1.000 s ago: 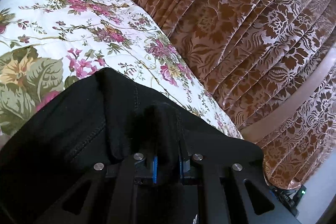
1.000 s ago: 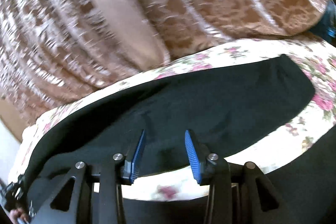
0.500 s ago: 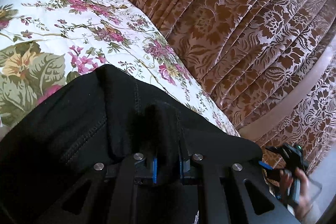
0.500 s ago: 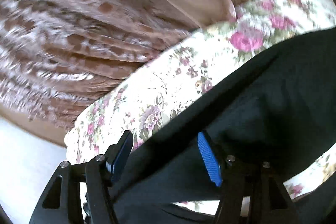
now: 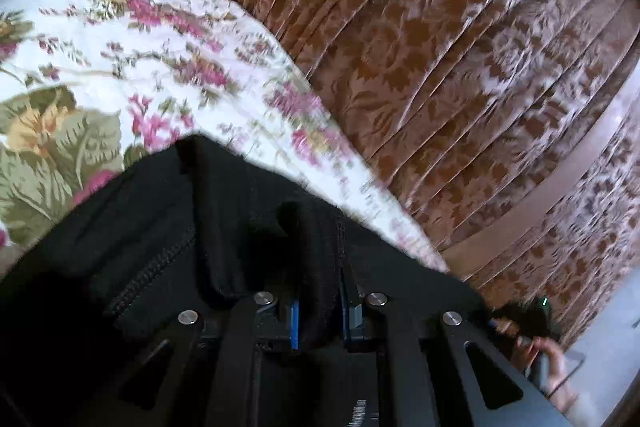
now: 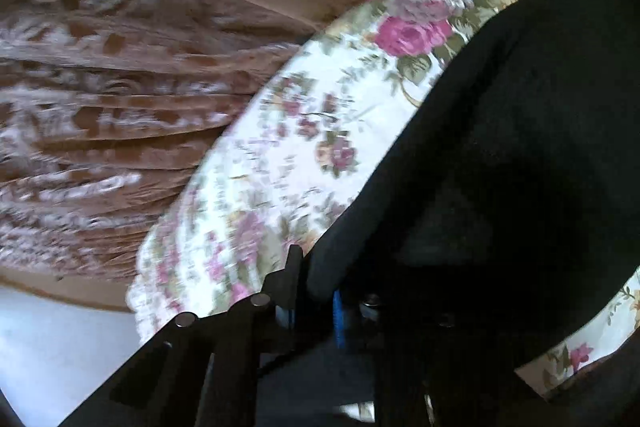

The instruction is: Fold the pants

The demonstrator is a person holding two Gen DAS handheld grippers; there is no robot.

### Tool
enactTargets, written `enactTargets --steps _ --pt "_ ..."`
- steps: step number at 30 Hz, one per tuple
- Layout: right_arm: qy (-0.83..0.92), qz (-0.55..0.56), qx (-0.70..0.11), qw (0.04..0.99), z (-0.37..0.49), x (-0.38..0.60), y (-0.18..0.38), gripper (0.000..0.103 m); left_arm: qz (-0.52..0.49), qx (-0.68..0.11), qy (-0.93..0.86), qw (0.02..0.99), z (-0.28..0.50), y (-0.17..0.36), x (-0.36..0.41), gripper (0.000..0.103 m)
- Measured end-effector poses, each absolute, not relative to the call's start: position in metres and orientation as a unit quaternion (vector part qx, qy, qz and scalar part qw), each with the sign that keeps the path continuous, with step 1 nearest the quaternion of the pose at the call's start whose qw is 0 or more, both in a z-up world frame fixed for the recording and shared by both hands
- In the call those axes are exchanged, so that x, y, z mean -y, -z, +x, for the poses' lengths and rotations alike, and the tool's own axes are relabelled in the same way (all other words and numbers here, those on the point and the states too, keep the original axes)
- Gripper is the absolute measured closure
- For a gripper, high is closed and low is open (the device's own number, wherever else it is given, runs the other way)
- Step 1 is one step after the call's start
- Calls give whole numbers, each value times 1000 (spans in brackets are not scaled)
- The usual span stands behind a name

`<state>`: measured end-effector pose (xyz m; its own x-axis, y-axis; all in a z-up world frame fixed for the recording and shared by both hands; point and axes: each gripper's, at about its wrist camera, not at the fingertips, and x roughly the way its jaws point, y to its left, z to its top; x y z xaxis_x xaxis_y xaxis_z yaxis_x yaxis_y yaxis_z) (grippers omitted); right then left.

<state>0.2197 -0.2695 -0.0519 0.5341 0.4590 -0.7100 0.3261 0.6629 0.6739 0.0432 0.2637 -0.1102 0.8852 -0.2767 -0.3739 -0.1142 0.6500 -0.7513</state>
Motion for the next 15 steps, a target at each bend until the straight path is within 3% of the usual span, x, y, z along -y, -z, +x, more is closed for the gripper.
enactTargets --steps 8,15 --pt "-147 348 -396 837 140 270 -12 91 -431 -172 77 883 15 64 -283 89" --pt "-200 317 -348 859 61 258 -21 91 -426 -166 66 887 -6 57 -300 89"
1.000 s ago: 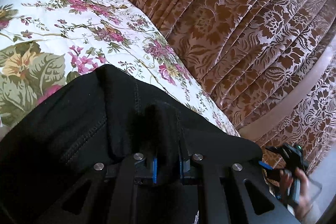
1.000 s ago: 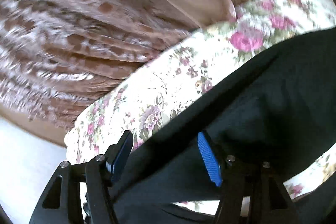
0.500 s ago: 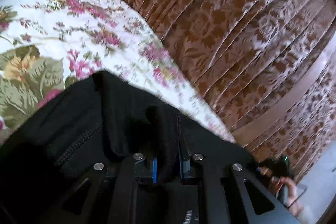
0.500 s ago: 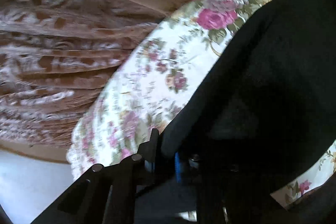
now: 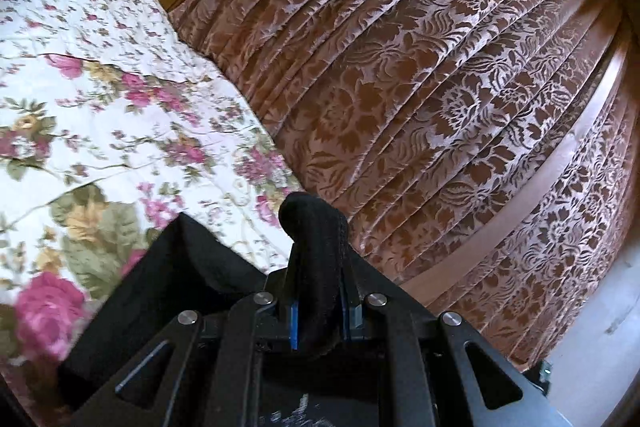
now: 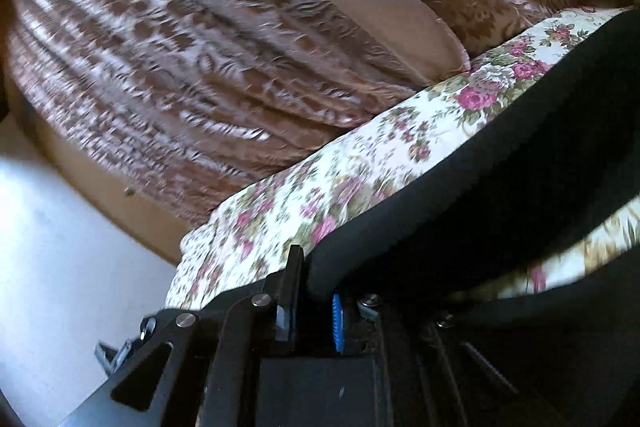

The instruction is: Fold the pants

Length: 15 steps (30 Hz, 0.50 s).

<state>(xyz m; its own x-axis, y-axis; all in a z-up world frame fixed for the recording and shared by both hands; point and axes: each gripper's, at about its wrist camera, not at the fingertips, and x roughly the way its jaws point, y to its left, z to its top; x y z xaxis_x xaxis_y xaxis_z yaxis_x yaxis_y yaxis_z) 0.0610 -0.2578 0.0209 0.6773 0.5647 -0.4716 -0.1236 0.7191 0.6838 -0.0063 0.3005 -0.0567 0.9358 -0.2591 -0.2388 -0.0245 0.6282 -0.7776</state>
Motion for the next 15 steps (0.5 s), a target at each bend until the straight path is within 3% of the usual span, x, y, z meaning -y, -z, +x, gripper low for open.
enactTargets --steps 10,15 --pt "-226 296 -359 856 2 235 22 91 -454 -201 35 867 -30 98 -317 88" --pt "-207 313 -393 840 -2 237 57 91 -447 -213 15 869 -40 103 -316 76"
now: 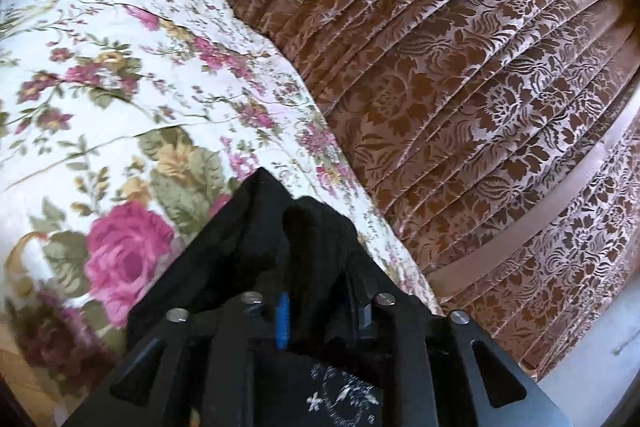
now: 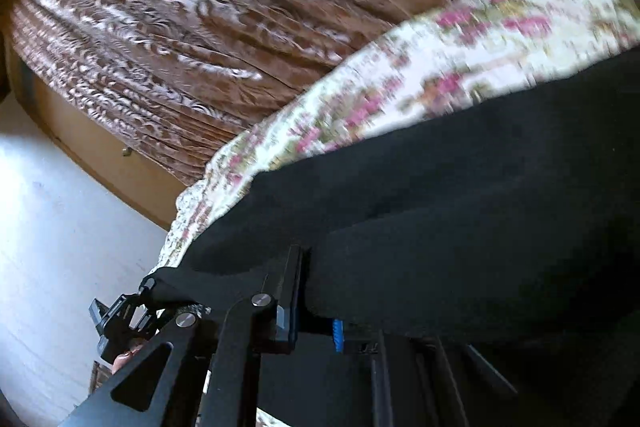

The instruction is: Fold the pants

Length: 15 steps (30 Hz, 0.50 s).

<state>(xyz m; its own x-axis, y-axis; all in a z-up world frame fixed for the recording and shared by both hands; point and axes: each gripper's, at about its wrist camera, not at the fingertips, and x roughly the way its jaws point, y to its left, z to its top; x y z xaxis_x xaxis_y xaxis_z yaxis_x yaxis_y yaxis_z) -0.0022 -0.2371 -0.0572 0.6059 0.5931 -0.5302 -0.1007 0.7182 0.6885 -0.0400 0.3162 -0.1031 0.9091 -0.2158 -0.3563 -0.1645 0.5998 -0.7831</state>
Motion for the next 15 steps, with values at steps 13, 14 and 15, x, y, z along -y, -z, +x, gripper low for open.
enactTargets --steps 13,14,15 --pt "-202 330 -406 828 -5 241 81 91 -467 -216 8 857 -92 73 -321 68" --pt "-202 331 -407 827 -5 242 81 91 -467 -221 14 856 -93 72 -317 68" --pt "-202 333 -407 826 -5 242 81 91 -467 -228 21 854 -96 71 -312 67"
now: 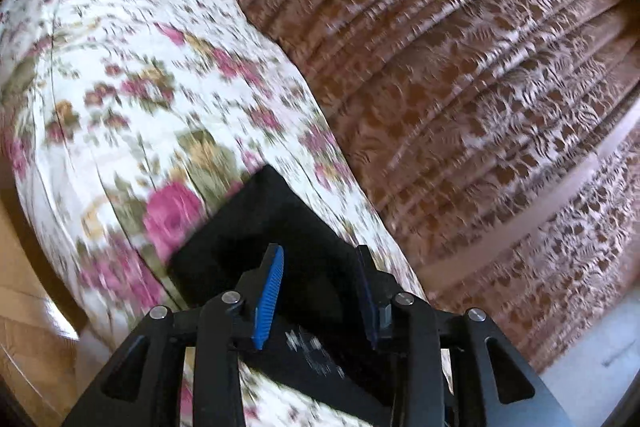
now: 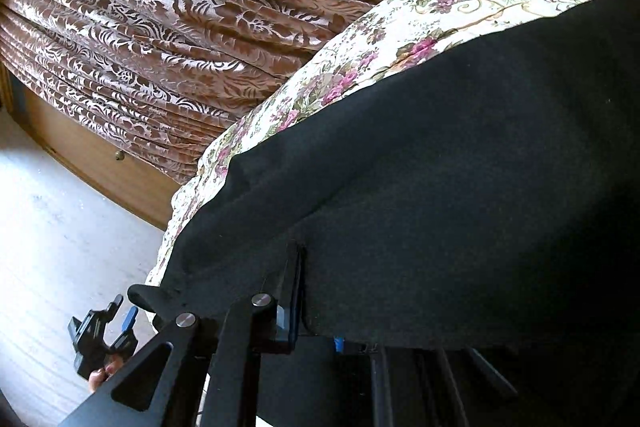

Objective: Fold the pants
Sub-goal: 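Fold the held pants edge with the left gripper over the leg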

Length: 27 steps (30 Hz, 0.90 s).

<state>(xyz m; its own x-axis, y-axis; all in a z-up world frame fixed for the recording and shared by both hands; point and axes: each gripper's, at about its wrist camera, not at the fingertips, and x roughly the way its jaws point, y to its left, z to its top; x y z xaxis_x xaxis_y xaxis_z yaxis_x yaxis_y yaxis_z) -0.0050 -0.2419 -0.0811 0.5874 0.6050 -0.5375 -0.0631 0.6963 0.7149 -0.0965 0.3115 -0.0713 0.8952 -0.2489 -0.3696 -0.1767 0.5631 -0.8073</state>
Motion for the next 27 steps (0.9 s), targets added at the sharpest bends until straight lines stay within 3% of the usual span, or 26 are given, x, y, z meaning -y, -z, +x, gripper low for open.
enactTargets --steps 3,5,7,19,24,27 --pt "-204 334 -406 826 -6 242 81 91 -482 -248 45 839 -102 75 -299 59" --pt "-205 336 -405 825 -6 243 82 91 -503 -255 62 824 -103 79 -292 40" --pt "-206 336 -405 825 -6 243 82 91 -520 -254 92 811 -97 79 -284 27" --pt "-204 334 -408 825 -8 245 82 91 -587 -299 0 752 -51 89 -295 15" --pt "-204 330 -407 827 -8 244 82 91 -600 -341 -22 724 -45 110 -298 15" --pt "-203 331 -408 827 -8 244 82 91 -629 -329 -18 704 -49 120 -304 15"
